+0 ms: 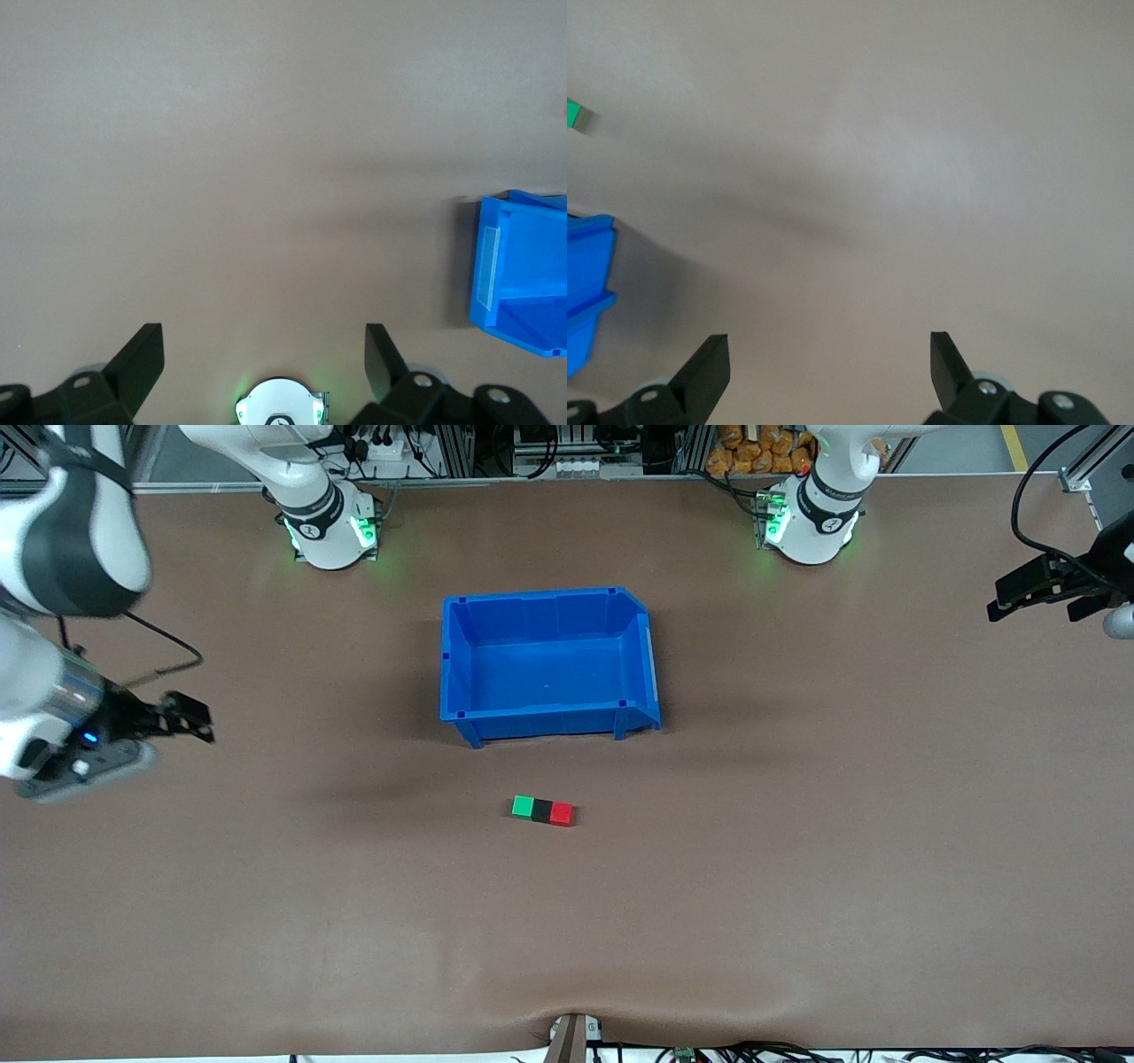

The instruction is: Attach green and red cubes to black cube

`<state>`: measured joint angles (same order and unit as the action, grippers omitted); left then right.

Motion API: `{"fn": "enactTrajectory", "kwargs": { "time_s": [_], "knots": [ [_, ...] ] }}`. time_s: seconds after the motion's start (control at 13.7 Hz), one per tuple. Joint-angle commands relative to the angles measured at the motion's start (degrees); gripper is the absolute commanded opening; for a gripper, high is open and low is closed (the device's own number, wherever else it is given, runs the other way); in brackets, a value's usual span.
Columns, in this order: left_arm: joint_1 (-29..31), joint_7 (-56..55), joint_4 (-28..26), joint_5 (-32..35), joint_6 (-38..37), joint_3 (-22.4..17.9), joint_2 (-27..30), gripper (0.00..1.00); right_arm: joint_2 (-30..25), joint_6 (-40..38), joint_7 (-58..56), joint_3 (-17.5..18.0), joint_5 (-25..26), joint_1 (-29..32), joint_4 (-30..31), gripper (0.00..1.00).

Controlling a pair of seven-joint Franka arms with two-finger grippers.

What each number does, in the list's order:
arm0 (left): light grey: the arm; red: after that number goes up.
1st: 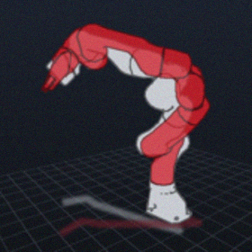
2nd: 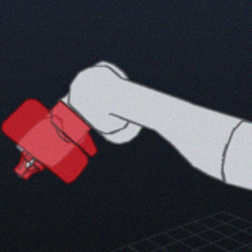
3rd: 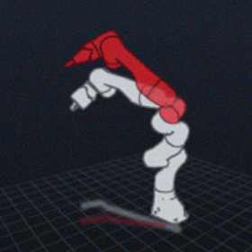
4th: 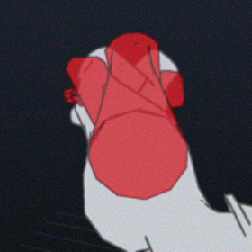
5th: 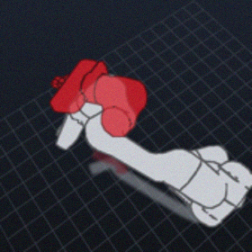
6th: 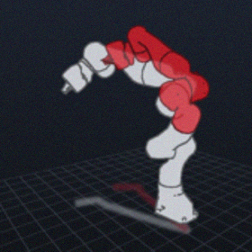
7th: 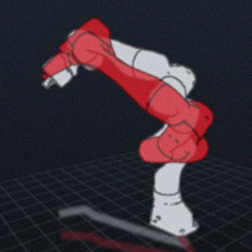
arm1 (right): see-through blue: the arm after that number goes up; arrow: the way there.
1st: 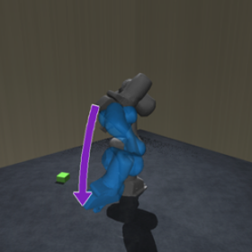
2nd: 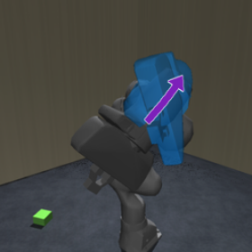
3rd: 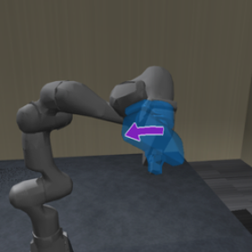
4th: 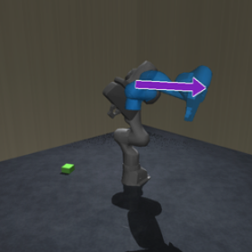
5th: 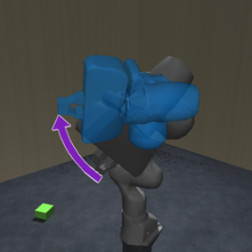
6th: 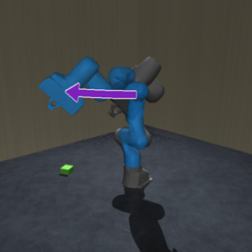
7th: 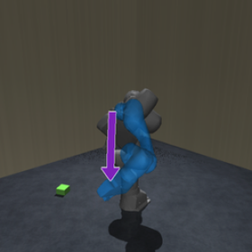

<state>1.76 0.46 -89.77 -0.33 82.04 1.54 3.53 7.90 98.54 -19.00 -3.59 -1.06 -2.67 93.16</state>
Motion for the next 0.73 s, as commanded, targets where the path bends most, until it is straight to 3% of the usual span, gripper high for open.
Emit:
{"fn": "enactTrajectory", "kwargs": {
  "time_s": [0.0,0.44,0.66],
  "knots": [
    [0.2,-0.7,1.2,-0.9,-0.1,0.3,-0.4,1.00,-5.2,-4.3,6.7,1.3,-1.2,2.8,2.6,1.00],
    [0.3,-0.7,1.9,-1.0,-0.2,0.3,-1.2,1.00,-9.3,-13.6,21.5,1.3,-1.2,3.6,1.1,1.00],
    [0.2,-0.7,1.9,-1.0,-0.2,0.3,-1.2,1.00,-10.5,-14.9,22.5,1.1,-0.9,3.6,1.1,1.00]
  ]
}}
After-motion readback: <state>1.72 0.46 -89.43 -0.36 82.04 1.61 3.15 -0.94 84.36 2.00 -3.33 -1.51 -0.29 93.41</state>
